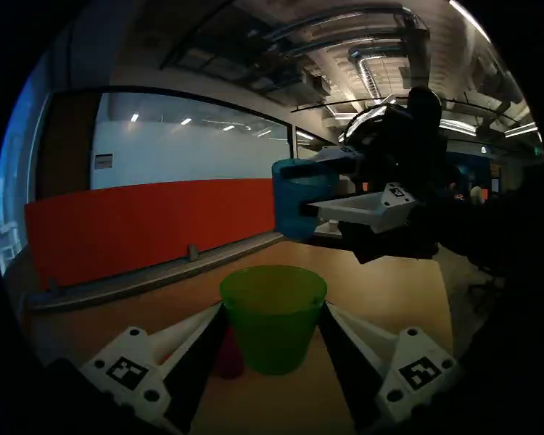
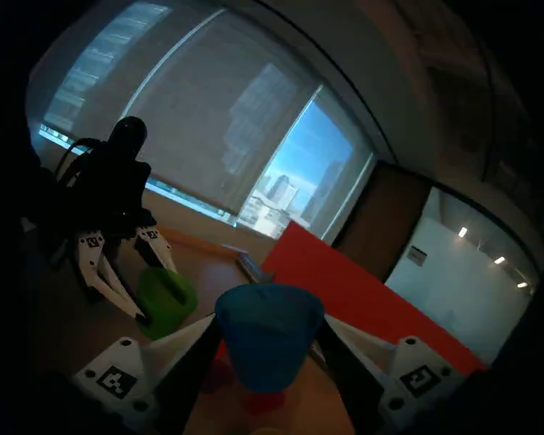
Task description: Pour water
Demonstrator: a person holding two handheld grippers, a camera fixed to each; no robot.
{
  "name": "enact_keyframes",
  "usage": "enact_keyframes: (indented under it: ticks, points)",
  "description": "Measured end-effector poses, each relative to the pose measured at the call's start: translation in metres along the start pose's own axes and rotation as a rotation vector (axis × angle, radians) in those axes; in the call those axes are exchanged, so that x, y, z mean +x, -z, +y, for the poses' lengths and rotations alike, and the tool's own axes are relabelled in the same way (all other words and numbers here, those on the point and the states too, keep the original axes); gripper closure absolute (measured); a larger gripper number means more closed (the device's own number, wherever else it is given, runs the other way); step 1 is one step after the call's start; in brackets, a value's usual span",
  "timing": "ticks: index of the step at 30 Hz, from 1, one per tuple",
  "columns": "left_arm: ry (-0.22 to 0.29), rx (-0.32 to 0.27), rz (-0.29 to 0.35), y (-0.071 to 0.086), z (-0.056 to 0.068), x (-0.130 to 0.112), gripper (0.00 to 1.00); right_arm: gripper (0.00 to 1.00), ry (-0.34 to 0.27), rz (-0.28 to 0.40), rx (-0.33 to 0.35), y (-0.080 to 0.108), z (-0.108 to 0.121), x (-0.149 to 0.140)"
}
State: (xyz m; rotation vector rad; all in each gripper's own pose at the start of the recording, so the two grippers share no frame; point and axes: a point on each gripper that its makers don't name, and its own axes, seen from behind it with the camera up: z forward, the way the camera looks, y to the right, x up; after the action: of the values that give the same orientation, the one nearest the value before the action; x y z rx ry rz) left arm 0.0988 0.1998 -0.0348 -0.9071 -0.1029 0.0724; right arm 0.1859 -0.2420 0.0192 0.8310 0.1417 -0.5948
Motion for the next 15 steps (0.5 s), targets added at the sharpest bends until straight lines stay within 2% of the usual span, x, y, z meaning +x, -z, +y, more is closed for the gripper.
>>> enact_keyframes:
  ticks: [15]
  points:
    - [-0.006,-0.024,0.007,-0.004,0.012,0.004,0.17,0.11,0.113,0.013,-0.001,-0.008,0.005,0.014]
